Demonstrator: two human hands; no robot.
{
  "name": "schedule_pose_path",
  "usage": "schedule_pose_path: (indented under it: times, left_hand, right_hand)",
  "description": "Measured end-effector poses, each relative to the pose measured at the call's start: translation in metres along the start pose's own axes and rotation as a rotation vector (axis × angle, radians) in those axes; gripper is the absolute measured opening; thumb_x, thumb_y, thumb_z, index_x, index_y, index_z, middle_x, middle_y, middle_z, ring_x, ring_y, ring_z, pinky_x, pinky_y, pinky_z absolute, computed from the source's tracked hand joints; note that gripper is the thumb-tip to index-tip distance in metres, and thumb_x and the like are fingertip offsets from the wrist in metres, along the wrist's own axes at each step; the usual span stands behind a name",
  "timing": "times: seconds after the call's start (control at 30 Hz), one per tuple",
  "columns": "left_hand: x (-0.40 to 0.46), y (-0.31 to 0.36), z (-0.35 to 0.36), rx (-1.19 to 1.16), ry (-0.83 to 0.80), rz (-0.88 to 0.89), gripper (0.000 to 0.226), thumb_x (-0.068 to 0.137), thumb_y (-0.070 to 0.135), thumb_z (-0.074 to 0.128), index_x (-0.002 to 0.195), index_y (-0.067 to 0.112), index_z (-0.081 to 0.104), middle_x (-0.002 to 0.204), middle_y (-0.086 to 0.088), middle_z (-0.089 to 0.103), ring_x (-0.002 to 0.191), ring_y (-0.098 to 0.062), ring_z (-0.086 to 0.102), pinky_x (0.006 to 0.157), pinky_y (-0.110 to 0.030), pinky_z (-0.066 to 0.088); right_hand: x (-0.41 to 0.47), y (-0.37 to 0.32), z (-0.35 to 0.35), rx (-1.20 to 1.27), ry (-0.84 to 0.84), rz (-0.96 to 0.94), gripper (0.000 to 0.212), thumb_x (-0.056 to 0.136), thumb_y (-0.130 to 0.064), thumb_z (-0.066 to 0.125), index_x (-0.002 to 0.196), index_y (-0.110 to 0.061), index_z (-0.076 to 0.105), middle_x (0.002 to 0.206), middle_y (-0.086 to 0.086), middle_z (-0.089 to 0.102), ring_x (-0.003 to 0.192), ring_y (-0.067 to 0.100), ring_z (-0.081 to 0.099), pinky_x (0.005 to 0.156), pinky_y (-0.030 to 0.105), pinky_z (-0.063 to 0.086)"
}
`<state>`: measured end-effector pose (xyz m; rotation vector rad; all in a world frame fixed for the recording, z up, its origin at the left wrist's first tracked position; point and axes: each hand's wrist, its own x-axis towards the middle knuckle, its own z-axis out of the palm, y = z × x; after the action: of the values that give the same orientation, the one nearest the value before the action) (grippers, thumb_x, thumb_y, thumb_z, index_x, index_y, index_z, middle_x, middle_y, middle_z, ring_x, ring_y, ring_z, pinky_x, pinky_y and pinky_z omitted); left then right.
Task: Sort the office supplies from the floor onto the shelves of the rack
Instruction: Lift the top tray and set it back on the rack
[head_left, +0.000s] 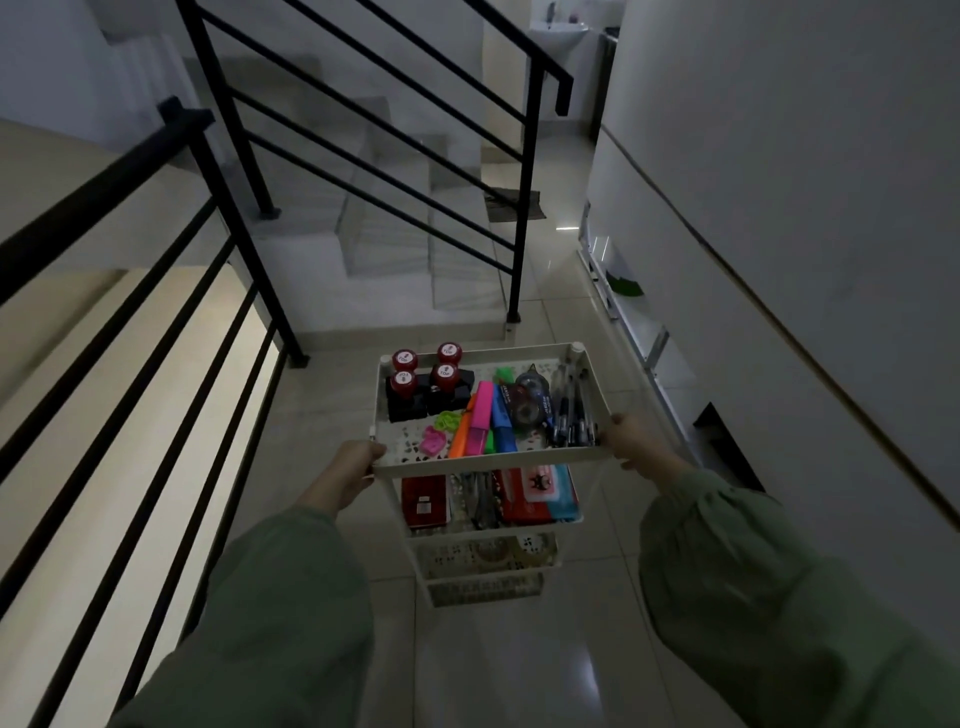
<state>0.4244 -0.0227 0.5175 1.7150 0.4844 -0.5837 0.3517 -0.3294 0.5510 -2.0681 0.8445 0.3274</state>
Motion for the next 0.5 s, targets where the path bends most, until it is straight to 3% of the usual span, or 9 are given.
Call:
schedule_pose_path:
  times: [0.07, 0.13, 0.17, 0.23, 0.3, 0.4, 0.5]
  left_hand:
    - [0.001, 0.005, 0.002, -0.020, 0.017, 0.000, 0.017, 0.093, 0.001, 0.038, 0.104, 0.000, 0.052, 0.088, -0.014, 0.052, 0.068, -0.017, 0.047, 0.063, -0.026, 0.040]
    - [0.006, 0.011, 0.006, -0.093, -0.015, 0.020, 0.028, 0.097, 0.011, 0.039, 0.119, -0.002, 0.051, 0.097, -0.017, 0.058, 0.072, -0.020, 0.053, 0.061, -0.028, 0.046]
    - [0.008, 0.014, 0.008, -0.139, -0.051, 0.040, 0.032, 0.098, 0.019, 0.038, 0.121, 0.000, 0.051, 0.103, -0.017, 0.060, 0.077, -0.022, 0.057, 0.063, -0.030, 0.050]
    - [0.013, 0.015, 0.010, -0.184, -0.073, 0.070, 0.041, 0.099, 0.036, 0.037, 0.121, 0.006, 0.054, 0.110, -0.017, 0.062, 0.092, -0.029, 0.061, 0.076, -0.035, 0.055]
    - [0.019, 0.011, 0.012, -0.137, -0.015, 0.065, 0.048, 0.096, 0.048, 0.035, 0.112, 0.010, 0.060, 0.108, -0.017, 0.064, 0.099, -0.031, 0.062, 0.090, -0.041, 0.050]
    - [0.028, 0.006, 0.017, -0.043, 0.104, 0.075, 0.053, 0.091, 0.058, 0.040, 0.078, 0.010, 0.060, 0.078, -0.012, 0.063, 0.069, -0.025, 0.059, 0.067, -0.033, 0.047]
    - [0.034, 0.003, 0.020, -0.034, 0.147, 0.072, 0.056, 0.090, 0.057, 0.042, 0.075, 0.006, 0.059, 0.070, -0.011, 0.061, 0.059, -0.022, 0.056, 0.057, -0.029, 0.042]
  right_hand:
    - [0.003, -0.001, -0.002, 0.047, -0.016, 0.020, 0.036, 0.096, -0.011, 0.044, 0.131, 0.000, 0.044, 0.111, 0.014, 0.051, 0.095, 0.024, 0.046, 0.074, 0.032, 0.041]
    - [0.011, -0.003, -0.004, 0.135, -0.012, 0.022, 0.037, 0.095, -0.016, 0.048, 0.130, -0.002, 0.046, 0.121, 0.017, 0.055, 0.099, 0.026, 0.050, 0.082, 0.037, 0.043]
    - [0.015, -0.003, -0.005, 0.200, -0.002, 0.010, 0.036, 0.096, -0.019, 0.047, 0.128, -0.002, 0.048, 0.118, 0.017, 0.058, 0.094, 0.024, 0.052, 0.081, 0.037, 0.045]
    - [0.024, -0.001, -0.003, 0.358, 0.020, -0.012, 0.031, 0.099, -0.024, 0.042, 0.120, -0.005, 0.053, 0.090, 0.010, 0.060, 0.073, 0.017, 0.052, 0.066, 0.030, 0.047]
    - [0.031, 0.000, -0.001, 0.452, 0.020, 0.001, 0.025, 0.100, -0.029, 0.038, 0.111, -0.012, 0.053, 0.076, 0.001, 0.054, 0.065, 0.012, 0.050, 0.055, 0.024, 0.040]
    - [0.040, 0.002, 0.003, 0.517, -0.035, 0.014, 0.034, 0.099, -0.039, 0.036, 0.103, -0.013, 0.056, 0.080, 0.004, 0.060, 0.067, 0.016, 0.057, 0.055, 0.025, 0.043]
    - [0.056, 0.007, 0.004, 0.543, -0.060, 0.032, 0.048, 0.096, -0.046, 0.038, 0.110, -0.004, 0.059, 0.090, 0.012, 0.064, 0.072, 0.022, 0.061, 0.060, 0.030, 0.048]
